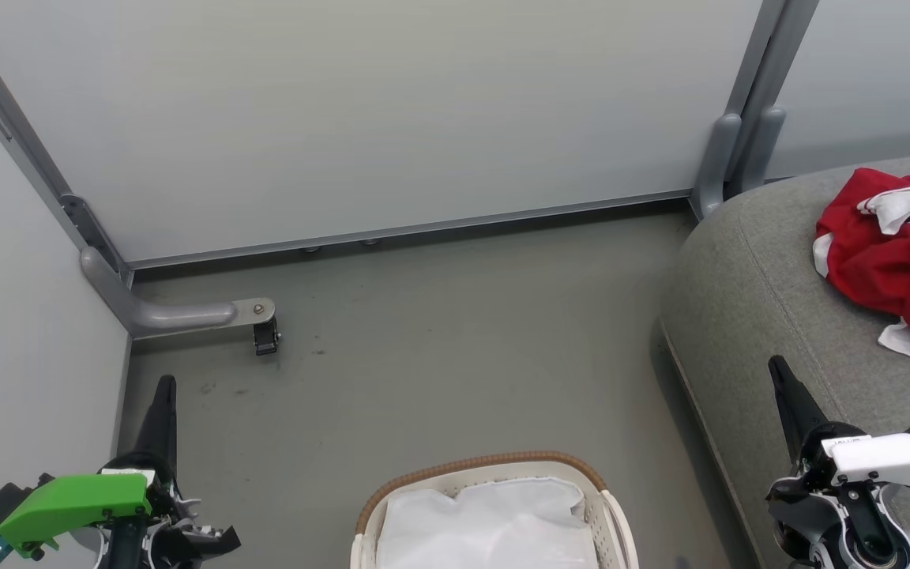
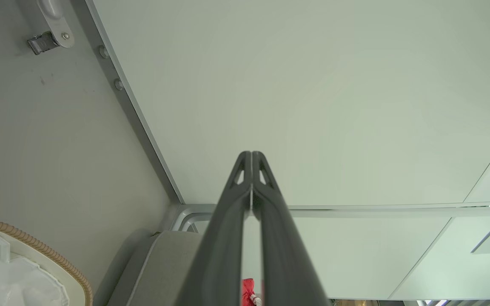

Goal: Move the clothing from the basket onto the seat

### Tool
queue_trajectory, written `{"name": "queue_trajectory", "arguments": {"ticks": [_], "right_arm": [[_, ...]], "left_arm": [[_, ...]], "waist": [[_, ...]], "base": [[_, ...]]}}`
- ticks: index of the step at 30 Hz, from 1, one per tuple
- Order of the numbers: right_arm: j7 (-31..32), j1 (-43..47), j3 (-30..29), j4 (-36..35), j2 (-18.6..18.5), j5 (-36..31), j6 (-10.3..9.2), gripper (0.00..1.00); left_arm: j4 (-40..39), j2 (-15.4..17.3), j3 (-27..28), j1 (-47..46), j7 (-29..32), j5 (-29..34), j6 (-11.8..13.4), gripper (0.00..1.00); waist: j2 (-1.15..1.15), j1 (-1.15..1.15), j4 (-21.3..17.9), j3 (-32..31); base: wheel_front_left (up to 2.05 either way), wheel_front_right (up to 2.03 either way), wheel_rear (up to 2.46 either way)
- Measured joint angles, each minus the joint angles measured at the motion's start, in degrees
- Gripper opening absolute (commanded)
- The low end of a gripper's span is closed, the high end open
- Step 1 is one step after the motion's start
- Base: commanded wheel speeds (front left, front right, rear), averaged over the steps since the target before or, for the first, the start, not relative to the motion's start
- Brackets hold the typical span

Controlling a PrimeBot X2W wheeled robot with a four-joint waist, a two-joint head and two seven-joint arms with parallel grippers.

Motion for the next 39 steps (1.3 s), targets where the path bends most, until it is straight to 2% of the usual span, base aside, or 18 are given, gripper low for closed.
{"name": "queue_trajectory", "arguments": {"ticks": [9, 39], "right_arm": [[0.91, -0.02, -0.32, -0.37, -0.03, 3.38, 0.00, 0.00], [0.91, -0.03, -0.34, -0.41, -0.03, 3.38, 0.00, 0.00]], "left_arm": [[-0.14, 0.00, 0.63, -0.49, 0.93, -2.96, -0.29, 0.00], [-0.21, 0.00, 0.71, -0.55, 0.94, -3.02, -0.30, 0.00]], "waist": [[0.00, 0.00, -0.25, 0.05], [0.00, 0.00, -0.25, 0.05]], "base": [[0.00, 0.00, 0.00], [0.00, 0.00, 0.00]]}}
